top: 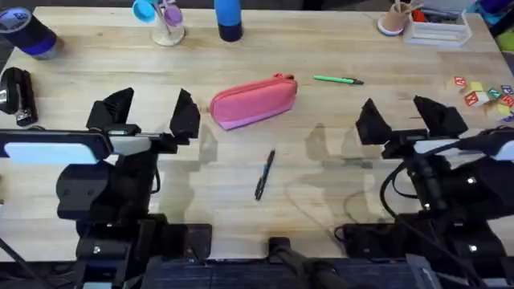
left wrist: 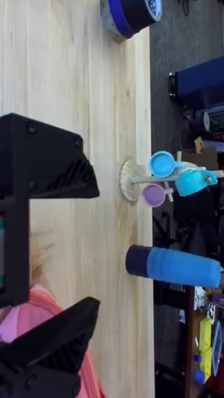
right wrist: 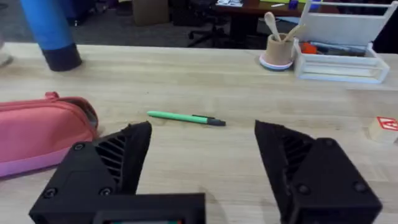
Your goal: Unzip the bag, pick up the pens from the table one at a time and place them inside, then zip the bag closed.
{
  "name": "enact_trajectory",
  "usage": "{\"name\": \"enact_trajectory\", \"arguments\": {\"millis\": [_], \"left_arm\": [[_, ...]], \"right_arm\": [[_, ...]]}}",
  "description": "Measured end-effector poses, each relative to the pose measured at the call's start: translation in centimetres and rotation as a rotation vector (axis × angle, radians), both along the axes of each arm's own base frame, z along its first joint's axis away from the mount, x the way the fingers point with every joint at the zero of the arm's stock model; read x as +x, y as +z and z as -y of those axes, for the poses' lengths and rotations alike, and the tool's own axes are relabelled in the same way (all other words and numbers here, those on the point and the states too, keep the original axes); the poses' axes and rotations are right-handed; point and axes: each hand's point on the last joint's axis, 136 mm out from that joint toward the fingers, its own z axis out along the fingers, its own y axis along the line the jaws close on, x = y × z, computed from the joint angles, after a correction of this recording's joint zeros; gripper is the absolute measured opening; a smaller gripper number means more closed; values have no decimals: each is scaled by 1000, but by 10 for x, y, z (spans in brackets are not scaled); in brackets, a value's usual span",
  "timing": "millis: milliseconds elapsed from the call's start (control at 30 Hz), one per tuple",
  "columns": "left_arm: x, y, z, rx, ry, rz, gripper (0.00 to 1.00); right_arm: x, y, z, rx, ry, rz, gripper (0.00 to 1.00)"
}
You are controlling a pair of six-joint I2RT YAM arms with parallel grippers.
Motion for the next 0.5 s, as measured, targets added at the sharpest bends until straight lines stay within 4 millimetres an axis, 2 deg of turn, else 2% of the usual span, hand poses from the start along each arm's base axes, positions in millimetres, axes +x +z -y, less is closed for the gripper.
{"name": "enact_trajectory", "arguments": {"millis": [33, 67, 167, 233, 367, 500], "left_arm": [[0, 0, 0, 0, 0, 0, 993], [0, 1, 0, 0, 0, 1, 993], [-7, 8, 0, 0, 3, -60, 994], [-12, 15, -1, 0, 4, -90, 994], [-19, 31, -2, 1, 11, -185, 994], [-16, 43, -4, 3, 20, -299, 993]], "right_arm": [[0, 2, 2, -3, -10, 7, 997], [1, 12, 6, -20, -31, 53, 996], [-2, 7, 9, -71, -44, -12, 996], [-2, 11, 10, -94, -45, -37, 996], [-1, 40, 13, -138, -52, -30, 996], [7, 69, 16, -161, -60, -42, 996]]}}
